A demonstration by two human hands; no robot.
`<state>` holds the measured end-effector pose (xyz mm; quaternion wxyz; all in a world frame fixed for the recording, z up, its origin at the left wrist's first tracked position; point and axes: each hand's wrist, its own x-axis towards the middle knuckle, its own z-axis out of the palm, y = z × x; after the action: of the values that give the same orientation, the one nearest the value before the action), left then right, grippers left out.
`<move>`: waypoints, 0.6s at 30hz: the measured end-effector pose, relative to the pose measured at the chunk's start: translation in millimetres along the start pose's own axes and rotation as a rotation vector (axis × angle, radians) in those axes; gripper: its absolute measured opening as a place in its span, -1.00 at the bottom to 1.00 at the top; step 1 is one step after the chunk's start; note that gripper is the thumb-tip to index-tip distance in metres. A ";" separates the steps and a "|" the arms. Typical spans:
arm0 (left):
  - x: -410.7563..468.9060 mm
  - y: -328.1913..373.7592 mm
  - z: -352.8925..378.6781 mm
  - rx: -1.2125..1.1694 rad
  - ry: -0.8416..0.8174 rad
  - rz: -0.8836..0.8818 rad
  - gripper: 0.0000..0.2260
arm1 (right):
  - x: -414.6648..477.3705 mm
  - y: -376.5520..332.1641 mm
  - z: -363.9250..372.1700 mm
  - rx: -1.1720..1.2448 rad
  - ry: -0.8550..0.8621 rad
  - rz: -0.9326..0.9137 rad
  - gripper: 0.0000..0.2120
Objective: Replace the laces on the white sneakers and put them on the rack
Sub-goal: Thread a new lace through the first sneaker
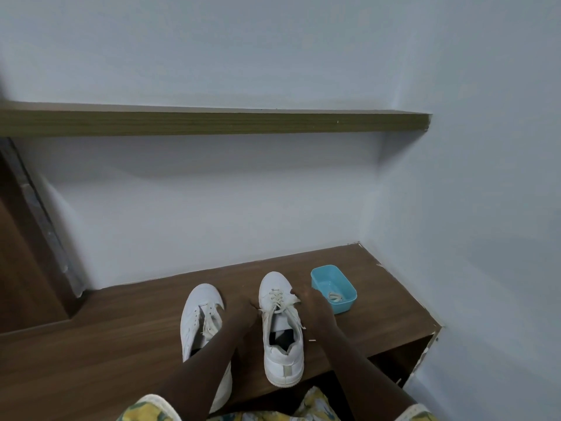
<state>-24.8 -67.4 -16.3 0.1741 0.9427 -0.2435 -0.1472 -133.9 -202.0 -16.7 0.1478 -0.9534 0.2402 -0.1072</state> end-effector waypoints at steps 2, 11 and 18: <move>-0.8 -8.6 -6.0 0.038 0.011 -0.053 -0.81 | -3.4 -2.8 8.6 0.045 -0.027 0.076 -0.72; -2.3 -49.3 -30.3 0.213 0.187 -0.228 -0.72 | -10.9 -9.5 30.9 0.082 -0.097 0.272 -0.67; -9.1 -36.4 -41.3 0.191 0.223 -0.245 -0.76 | -11.6 -9.6 25.5 0.188 -0.146 0.412 -0.45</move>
<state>-2.6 -22.3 7.9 0.0906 0.9880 -0.1192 -0.0383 -132.8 -182.3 -38.8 0.2718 -0.8714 0.4074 -0.0275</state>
